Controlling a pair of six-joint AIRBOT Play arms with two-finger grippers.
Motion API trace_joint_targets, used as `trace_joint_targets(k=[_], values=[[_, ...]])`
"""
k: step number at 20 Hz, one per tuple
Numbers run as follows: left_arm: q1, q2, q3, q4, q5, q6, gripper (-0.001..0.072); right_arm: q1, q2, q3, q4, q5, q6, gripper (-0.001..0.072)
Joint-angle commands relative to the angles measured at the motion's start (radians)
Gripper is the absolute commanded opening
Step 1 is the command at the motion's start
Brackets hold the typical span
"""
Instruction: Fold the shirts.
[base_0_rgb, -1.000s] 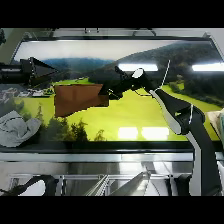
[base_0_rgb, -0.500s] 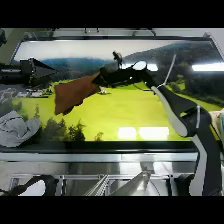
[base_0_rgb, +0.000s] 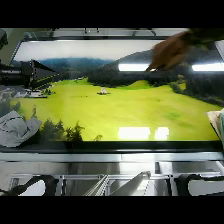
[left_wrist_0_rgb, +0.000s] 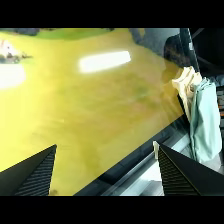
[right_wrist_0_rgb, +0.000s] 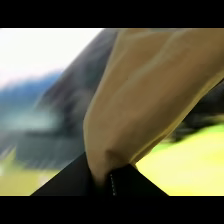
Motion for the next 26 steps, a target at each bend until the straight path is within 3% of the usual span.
trace_joint_targets(k=[1,7,13,20,26], values=[[0.001,0.0,0.0,-0.001,-0.003,0.0,0.0719,-0.278,0.081,0.001,-0.132,0.127,0.1,0.0023],[0.001,0.0,0.0,0.005,0.004,0.0,0.0719,-0.566,0.074,0.001,-0.139,0.395,0.079,0.0023],[0.001,0.0,0.0,0.006,0.004,0.001,0.0718,-0.694,0.074,0.001,-0.276,0.621,0.105,0.0023],[0.001,0.0,0.0,0.007,0.006,0.0,0.0718,-0.706,0.082,0.0,-0.387,0.649,0.074,0.0023],[0.001,0.0,0.0,0.007,0.004,0.001,0.0718,-0.706,0.119,-0.044,-0.651,0.65,-0.009,0.0023]])
